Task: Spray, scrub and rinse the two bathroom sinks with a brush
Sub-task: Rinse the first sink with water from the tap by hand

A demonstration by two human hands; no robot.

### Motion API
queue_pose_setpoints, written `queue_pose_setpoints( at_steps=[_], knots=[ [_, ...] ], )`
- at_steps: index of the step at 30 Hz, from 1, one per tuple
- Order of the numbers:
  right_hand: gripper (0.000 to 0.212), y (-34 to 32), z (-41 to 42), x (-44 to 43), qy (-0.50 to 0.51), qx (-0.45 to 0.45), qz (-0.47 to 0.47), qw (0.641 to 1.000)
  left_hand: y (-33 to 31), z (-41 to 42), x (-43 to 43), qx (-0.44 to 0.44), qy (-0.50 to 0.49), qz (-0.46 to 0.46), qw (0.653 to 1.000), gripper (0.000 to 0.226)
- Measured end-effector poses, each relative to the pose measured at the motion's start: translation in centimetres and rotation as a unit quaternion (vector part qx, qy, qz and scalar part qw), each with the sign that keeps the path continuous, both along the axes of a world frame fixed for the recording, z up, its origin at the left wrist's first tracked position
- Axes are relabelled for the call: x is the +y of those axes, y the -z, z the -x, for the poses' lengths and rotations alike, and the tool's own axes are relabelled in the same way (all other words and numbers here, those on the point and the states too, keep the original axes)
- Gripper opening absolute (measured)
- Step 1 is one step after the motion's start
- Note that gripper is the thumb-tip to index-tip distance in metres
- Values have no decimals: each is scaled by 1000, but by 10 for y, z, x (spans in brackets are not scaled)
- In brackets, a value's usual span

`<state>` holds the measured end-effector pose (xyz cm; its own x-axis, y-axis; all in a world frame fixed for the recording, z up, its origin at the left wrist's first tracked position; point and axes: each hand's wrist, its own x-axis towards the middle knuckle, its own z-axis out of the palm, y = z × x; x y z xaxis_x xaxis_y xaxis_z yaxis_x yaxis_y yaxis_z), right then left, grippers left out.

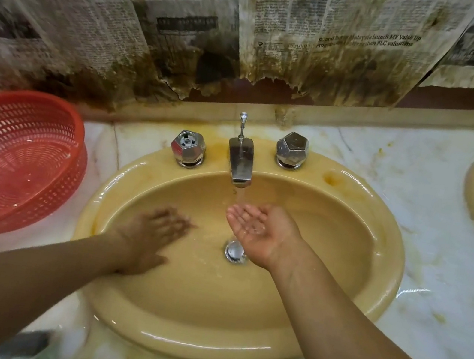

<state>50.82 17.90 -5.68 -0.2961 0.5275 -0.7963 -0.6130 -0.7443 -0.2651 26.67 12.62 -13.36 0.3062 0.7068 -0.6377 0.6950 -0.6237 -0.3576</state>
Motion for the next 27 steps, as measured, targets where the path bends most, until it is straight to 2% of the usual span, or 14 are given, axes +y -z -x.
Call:
queue_pose_setpoints(
  at_steps=[3, 5, 7, 9, 11, 12, 14, 16, 18, 19, 20, 23, 25, 27],
  knots=[
    [35, -4, -1, 0, -19, 43, -27, 999, -9, 11, 7, 35, 33, -47, 998, 75],
    [35, -2, -5, -4, -32, 41, -30, 998, 0, -4, -10, 10, -29, 13, 999, 71],
    [35, 7, -14, -13, -23, 19, -9, 1000, 5, -27, -32, -43, -114, 130, 984, 70],
    [36, 20, -27, -21, -19, -19, 5, 1000, 4, -38, -38, -108, -171, 198, 959, 71],
    [35, 29, -38, -25, -22, -44, 9, 999, -1, -35, -29, -182, -203, 196, 942, 64],
    [34, 30, -41, -25, -20, -49, 9, 999, -6, -33, -22, -241, -226, 162, 930, 55],
    [32, 27, -42, -22, -12, -46, 4, 999, -21, -35, -6, -378, -292, 33, 878, 35],
    [32, 21, -35, -17, -15, -35, -4, 999, -41, -42, 13, -502, -363, -112, 777, 24],
    [31, 13, -22, -11, -17, -18, -4, 1000, -65, -53, 29, -600, -385, -218, 667, 22],
    [30, 10, -15, -7, -9, -3, 1, 1000, -75, -57, 35, -633, -374, -248, 631, 22],
    [30, 6, -9, -3, -2, 14, 8, 1000, -84, -62, 41, -657, -358, -258, 611, 24],
    [31, -8, 0, 5, -6, 24, 4, 1000, -96, -73, 58, -708, -328, -173, 602, 32],
    [29, -23, -2, 7, -9, 5, -22, 1000, -94, -78, 65, -697, -307, -95, 642, 35],
    [24, -43, -6, 7, -20, -69, -73, 995, -87, -76, 73, -670, -284, -69, 682, 39]
  ],
)
